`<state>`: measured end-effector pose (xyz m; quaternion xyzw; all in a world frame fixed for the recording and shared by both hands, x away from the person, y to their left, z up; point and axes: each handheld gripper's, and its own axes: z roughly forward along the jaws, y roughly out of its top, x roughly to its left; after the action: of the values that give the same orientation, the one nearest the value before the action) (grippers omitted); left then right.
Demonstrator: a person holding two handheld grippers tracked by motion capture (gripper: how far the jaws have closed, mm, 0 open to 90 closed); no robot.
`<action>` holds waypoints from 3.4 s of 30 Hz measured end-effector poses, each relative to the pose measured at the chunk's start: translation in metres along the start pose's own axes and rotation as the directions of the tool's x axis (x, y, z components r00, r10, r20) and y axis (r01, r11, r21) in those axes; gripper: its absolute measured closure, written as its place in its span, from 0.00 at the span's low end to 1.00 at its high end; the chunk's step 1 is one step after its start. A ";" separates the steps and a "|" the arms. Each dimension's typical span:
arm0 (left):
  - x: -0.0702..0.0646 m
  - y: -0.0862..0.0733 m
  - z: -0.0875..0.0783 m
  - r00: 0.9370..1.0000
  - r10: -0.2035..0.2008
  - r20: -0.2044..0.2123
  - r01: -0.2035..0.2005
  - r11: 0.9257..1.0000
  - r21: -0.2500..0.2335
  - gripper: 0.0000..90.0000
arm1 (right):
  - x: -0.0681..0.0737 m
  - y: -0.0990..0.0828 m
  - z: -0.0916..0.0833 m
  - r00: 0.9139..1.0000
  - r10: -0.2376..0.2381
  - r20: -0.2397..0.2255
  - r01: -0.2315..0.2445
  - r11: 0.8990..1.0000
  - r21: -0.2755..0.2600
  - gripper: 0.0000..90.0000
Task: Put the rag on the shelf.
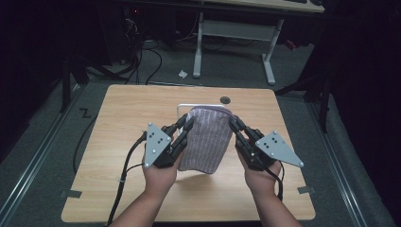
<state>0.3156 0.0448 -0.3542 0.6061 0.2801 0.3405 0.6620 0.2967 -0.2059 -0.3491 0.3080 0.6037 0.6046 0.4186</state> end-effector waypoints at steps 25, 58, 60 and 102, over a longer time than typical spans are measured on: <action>0.040 0.020 0.052 0.999 -0.019 0.039 0.017 0.998 0.060 0.88 | -0.034 0.031 0.041 0.999 0.049 0.008 -0.049 0.998 0.025 0.94; 0.114 0.016 0.141 0.997 -0.069 -0.036 0.073 0.989 0.127 0.88 | -0.086 0.018 0.160 0.989 0.148 0.027 -0.150 0.983 0.103 0.94; 0.117 0.012 0.147 0.997 -0.064 -0.047 0.070 0.988 0.137 0.88 | -0.090 0.012 0.170 0.990 0.137 0.041 -0.142 0.981 0.131 0.94; 0.130 -0.028 0.148 0.990 -0.112 -0.084 0.135 0.923 0.360 0.59 | -0.080 -0.028 0.195 0.998 0.061 0.026 -0.066 0.918 0.392 0.62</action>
<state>0.5141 0.0566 -0.3605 0.6888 0.3962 0.2585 0.5492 0.5082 -0.1859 -0.3502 0.4091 0.6993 0.4826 0.3327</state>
